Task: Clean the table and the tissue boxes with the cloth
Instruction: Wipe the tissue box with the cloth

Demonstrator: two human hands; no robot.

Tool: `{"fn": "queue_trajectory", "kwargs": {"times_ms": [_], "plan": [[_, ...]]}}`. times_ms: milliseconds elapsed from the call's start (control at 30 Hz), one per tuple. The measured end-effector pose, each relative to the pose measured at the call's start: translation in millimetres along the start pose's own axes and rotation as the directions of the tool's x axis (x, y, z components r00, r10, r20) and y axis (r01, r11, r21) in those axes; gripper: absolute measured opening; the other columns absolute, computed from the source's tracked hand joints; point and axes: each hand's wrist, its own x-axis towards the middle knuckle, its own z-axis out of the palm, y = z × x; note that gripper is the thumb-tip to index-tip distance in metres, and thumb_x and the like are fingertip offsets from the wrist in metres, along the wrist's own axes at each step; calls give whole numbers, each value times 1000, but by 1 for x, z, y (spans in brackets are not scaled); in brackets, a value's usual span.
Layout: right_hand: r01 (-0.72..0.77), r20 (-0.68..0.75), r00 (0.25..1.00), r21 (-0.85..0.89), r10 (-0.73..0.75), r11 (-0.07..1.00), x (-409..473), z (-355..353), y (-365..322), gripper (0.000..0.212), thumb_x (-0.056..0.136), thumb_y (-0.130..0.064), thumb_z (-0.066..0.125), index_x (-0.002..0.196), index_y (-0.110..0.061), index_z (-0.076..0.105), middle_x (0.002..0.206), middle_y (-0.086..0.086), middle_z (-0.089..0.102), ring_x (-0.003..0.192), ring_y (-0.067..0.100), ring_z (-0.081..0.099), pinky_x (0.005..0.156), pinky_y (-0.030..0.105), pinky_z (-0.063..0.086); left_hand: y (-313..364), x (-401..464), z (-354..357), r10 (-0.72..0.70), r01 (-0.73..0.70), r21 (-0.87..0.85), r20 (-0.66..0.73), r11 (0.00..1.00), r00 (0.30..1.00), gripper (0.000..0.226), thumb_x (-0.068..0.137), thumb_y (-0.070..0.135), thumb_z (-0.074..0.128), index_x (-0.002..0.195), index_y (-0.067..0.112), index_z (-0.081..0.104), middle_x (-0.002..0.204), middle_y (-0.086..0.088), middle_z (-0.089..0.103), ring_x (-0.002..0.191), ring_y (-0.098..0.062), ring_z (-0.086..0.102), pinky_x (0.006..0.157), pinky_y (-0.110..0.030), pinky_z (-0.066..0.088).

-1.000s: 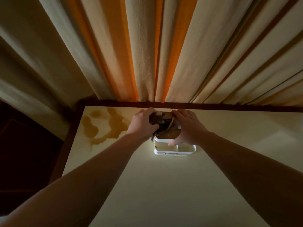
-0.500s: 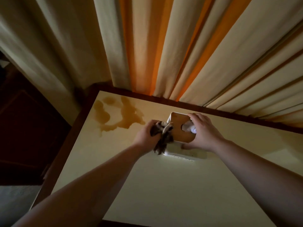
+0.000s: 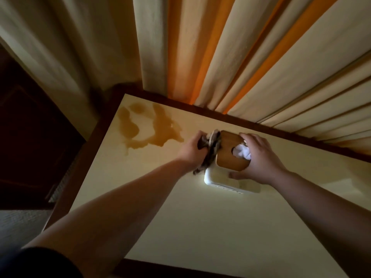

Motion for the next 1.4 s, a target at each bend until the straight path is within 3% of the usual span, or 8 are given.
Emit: {"fn": "queue_trajectory", "kwargs": {"times_ms": [100,200,333,467,667,967,1267,1400], "plan": [[24,-26,999,-7,-24,1000,0,1,1,135,46,-67,93,158,-33,26,156,-8,35,144,21,30,112,46,40,-20,-34,11,-9,8,-53,-3,999,1000,17,89,24,56,96,38,50,95,-6,64,81,-29,67,64,-46,62],[19,-20,1000,-34,-20,999,0,2,1,133,52,-57,96,160,-30,23,158,-5,32,146,23,26,113,47,39,-36,-58,19,-12,14,-106,21,994,1000,23,93,17,58,92,38,49,102,-13,62,77,-31,67,48,-32,56],[23,-7,1000,-49,-24,999,0,1,0,132,56,-52,97,162,-28,21,160,-2,30,148,24,24,115,48,37,-30,-62,21,-44,43,-189,-1,981,999,23,95,15,59,104,35,54,103,-10,66,79,-26,69,52,-32,57],[10,-8,1000,-29,-11,1000,-1,1,-1,134,53,-60,96,161,-29,22,160,-3,31,148,26,26,116,50,38,-15,-34,14,-37,32,-157,-29,987,999,20,98,24,57,115,35,56,100,6,69,87,-13,67,76,-38,62],[-11,21,1000,-17,11,1000,-3,-1,-4,136,53,-67,93,161,-31,18,162,-8,26,150,24,23,116,54,38,10,22,-3,-64,51,-239,-47,970,997,31,101,27,63,126,22,46,111,0,66,96,-15,67,90,-41,60],[-19,15,1000,-22,19,1000,-2,0,-4,138,50,-68,93,161,-34,18,163,-6,27,150,26,24,116,54,38,-7,5,-9,-23,22,-77,-12,997,1000,25,94,8,65,109,29,61,104,2,67,98,-19,65,84,-44,63],[-1,-12,1000,-26,1,1000,-2,2,-1,134,54,-57,96,162,-29,22,160,-3,30,148,27,26,116,51,38,-32,-41,-10,43,-37,-73,93,997,995,24,87,4,71,98,22,59,98,-5,68,90,-21,68,65,-24,59],[-12,1,1000,-5,12,1000,-1,1,-2,138,49,-66,94,161,-32,21,160,-6,29,149,25,23,118,52,35,-11,-20,-14,64,-56,-116,67,992,996,22,91,5,68,103,22,60,101,-6,68,94,-23,70,74,-37,65]]}}
